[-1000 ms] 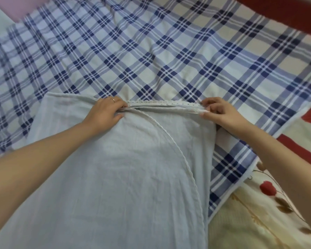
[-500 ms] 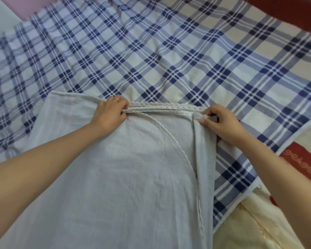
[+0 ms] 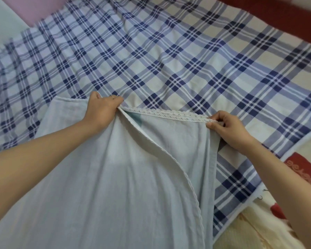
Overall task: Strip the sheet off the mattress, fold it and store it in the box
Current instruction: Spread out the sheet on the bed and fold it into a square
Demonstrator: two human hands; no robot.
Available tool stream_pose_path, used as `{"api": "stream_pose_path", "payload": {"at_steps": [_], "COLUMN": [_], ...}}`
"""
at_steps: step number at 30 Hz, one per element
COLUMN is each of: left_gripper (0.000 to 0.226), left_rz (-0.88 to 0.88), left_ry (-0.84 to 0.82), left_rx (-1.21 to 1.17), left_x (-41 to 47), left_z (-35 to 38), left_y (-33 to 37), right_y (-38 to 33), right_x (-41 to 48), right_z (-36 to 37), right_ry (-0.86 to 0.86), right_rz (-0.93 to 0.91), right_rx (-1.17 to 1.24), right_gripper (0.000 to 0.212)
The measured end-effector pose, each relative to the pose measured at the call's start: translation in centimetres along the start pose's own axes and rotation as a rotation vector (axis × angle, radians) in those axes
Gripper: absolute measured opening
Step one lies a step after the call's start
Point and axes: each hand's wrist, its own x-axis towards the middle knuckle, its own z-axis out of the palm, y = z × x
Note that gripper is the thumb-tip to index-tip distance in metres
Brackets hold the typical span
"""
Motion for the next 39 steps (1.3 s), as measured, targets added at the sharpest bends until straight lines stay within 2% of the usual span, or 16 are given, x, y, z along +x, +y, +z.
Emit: {"api": "stream_pose_path", "payload": {"at_steps": [3,7,10,12,14,19,23,26,29,32,35,39], "left_gripper": [0.029,0.011,0.039,0.042,0.04,0.042,0.047,0.035,0.031,0.013,0.022,0.028], "left_rz": [-0.058,0.072,0.202,0.247,0.256,0.236,0.17,0.161,0.128,0.031,0.01,-0.006], "left_ry": [-0.088,-0.096,-0.246,-0.291,-0.257,-0.237,-0.298,-0.352,-0.39,-0.364,-0.305,-0.257], "left_rx": [-0.034,-0.046,-0.243,-0.367,-0.414,-0.32,-0.28,-0.146,-0.114,-0.224,-0.211,-0.149], "left_x": [-0.1,0.5,0.3,-0.4,-0.8,-0.4,-0.2,0.6,0.7,0.1,-0.4,-0.6], "left_z": [0.6,0.1,0.0,0.0,0.3,0.5,0.2,-0.7,-0.9,-0.9,-0.7,-0.5], "left_y": [-0.4,1.7,4.1,5.9,7.2,8.1,8.1,7.5,6.6,5.7,5.3,5.1], "right_y": [0.0,0.1,0.1,0.1,0.1,0.4,0.4,0.3,0.4,0.2,-0.1,-0.3], "right_x": [0.0,0.1,-0.1,-0.3,-0.4,-0.3,-0.6,-0.7,-0.7,-0.6,-0.3,0.2], "right_z": [0.2,0.2,0.2,0.0,-0.3,-0.4,-0.3,-0.3,0.1,0.9,1.5,2.1], "right_ry": [0.021,0.021,0.012,-0.027,-0.072,-0.097,-0.074,-0.053,-0.003,0.074,0.142,0.163], "right_rz": [0.002,0.0,-0.002,-0.007,0.0,0.015,0.035,0.031,0.016,0.002,0.005,0.024], "right_rx": [-0.012,0.013,0.053,0.102,0.175,0.235,0.277,0.277,0.204,0.083,0.017,-0.098], "right_gripper": [0.02,0.017,0.016,0.015,0.014,0.014,0.013,0.014,0.016,0.018,0.016,0.024]}}
